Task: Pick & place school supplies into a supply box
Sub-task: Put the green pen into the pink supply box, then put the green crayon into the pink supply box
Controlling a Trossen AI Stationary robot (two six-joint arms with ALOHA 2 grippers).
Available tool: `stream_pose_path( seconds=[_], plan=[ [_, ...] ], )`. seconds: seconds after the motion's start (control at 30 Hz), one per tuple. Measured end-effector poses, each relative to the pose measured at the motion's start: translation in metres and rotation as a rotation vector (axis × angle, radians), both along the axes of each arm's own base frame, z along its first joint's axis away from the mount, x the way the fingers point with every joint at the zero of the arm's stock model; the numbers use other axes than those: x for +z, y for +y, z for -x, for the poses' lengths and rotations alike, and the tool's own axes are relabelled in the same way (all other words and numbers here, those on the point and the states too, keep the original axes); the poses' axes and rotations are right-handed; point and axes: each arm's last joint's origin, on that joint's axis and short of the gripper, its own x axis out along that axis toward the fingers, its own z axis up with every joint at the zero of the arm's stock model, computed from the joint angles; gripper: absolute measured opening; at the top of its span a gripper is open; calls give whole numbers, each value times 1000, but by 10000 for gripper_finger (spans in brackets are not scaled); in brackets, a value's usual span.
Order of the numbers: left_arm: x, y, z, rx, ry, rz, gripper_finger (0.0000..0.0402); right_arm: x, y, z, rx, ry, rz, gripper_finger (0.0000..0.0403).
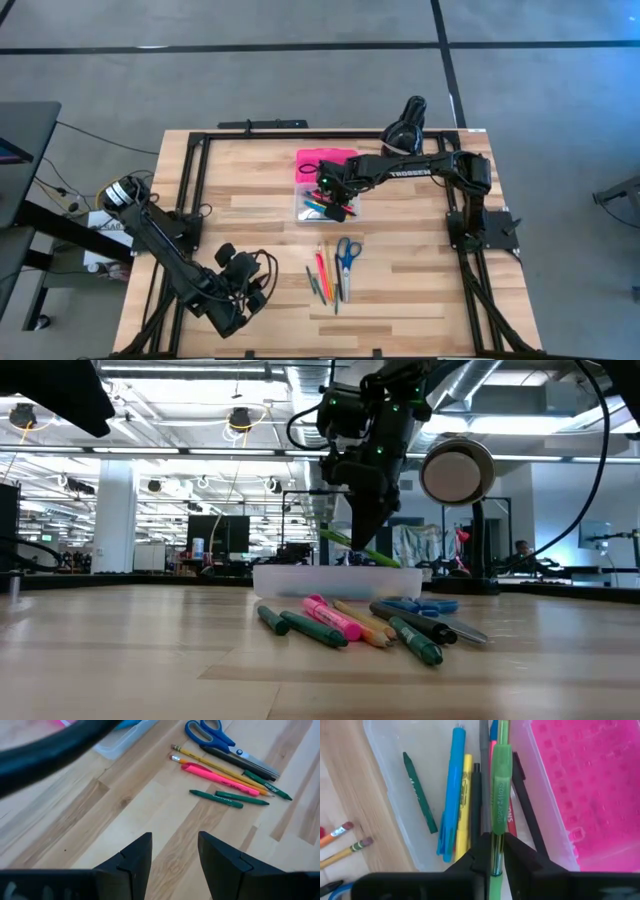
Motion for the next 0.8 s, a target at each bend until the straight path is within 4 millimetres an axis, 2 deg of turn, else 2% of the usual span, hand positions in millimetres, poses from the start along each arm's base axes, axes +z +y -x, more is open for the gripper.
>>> stream_pose_path(
  seconds=[0.47,0.63,0.8],
  plan=[
    [0,0,0,-50,17,-43,155,1,0,-1,-55,-21,-18,117],
    [0,3,-3,-135,68,-117,155,20,20,0,-11,-79,-12,128],
    [1,10,-15,-208,104,-163,155,41,47,2,33,-159,8,125]
  ],
)
